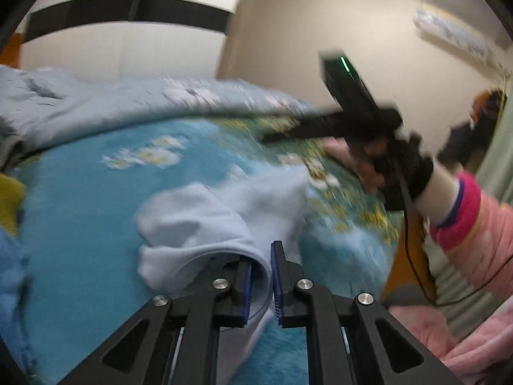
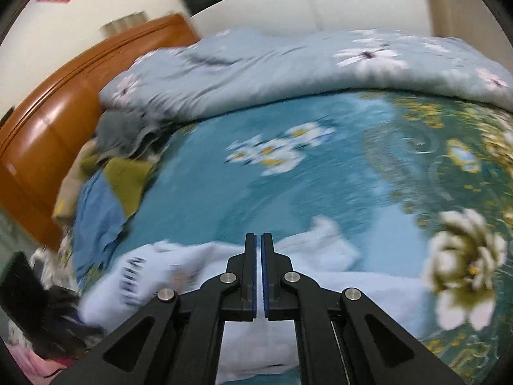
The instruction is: Fold clothes
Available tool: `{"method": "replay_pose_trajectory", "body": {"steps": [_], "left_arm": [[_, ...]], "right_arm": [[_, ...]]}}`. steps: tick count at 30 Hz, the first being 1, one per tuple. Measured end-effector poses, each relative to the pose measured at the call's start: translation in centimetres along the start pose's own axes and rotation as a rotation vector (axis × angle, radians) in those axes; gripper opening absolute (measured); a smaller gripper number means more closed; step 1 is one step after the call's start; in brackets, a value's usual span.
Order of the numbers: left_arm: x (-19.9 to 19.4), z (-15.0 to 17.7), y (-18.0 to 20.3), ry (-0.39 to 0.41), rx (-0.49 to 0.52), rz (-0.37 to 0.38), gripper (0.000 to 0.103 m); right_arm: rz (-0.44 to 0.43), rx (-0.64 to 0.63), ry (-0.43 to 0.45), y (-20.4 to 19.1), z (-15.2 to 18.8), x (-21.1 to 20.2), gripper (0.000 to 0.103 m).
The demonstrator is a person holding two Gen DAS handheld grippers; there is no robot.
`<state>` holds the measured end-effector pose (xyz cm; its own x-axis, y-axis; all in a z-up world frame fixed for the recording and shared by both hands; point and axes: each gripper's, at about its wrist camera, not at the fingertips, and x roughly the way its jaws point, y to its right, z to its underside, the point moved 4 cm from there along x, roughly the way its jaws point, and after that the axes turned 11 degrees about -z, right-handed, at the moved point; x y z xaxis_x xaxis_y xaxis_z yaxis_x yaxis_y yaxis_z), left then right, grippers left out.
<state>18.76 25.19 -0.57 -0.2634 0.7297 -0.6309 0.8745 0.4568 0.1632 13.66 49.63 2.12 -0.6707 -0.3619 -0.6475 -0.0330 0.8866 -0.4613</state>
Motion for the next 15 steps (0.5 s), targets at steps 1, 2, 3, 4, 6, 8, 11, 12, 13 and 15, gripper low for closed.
{"method": "replay_pose_trajectory", "body": {"steps": [1, 2, 3, 4, 6, 8, 11, 12, 13, 15], "left_arm": [[1.1, 0.3, 0.6, -0.027, -0.001, 0.009, 0.012], [2.1, 0.6, 1.2, -0.055, -0.002, 0.019, 0.012], [3.0, 0.9, 1.6, -0.075, -0.004, 0.021, 0.012], [3.7, 1.1, 2.0, -0.088, -0.006, 0.013, 0.012], [4.9, 1.4, 2.6, -0.112, -0.012, -0.001, 0.012], [5.2, 1.5, 2.5, -0.117, -0.031, 0.0, 0.013], [4.7, 1.6, 2.1, -0.117, -0.043, 0.0, 0.013], [4.3, 1.7, 2.1, -0.117, -0.043, -0.001, 0.014], [3.8, 1.8, 2.0, -0.116, -0.041, 0.0, 0.017], [2.7, 2.2, 1.7, -0.113, -0.038, -0.001, 0.028]], "right_arm": [[-0.019, -0.024, -0.029, -1.0, 0.2, 0.9, 0.003], [-0.031, -0.043, -0.051, -1.6, 0.4, 1.6, 0.006], [-0.049, -0.07, -0.087, -2.7, 0.6, 2.7, 0.016], [-0.06, -0.089, -0.105, -3.5, 0.7, 3.5, 0.031], [-0.089, -0.12, -0.142, -5.1, 0.9, 5.1, 0.047], [-0.122, -0.147, -0.179, -6.6, 1.2, 6.7, 0.049], [-0.119, -0.185, -0.24, -8.0, 1.5, 9.3, 0.05], [-0.103, -0.198, -0.275, -8.4, 1.9, 10.8, 0.05], [-0.08, -0.194, -0.296, -8.4, 2.3, 11.7, 0.05], [-0.063, -0.161, -0.319, -7.9, 2.8, 12.7, 0.037]]}}
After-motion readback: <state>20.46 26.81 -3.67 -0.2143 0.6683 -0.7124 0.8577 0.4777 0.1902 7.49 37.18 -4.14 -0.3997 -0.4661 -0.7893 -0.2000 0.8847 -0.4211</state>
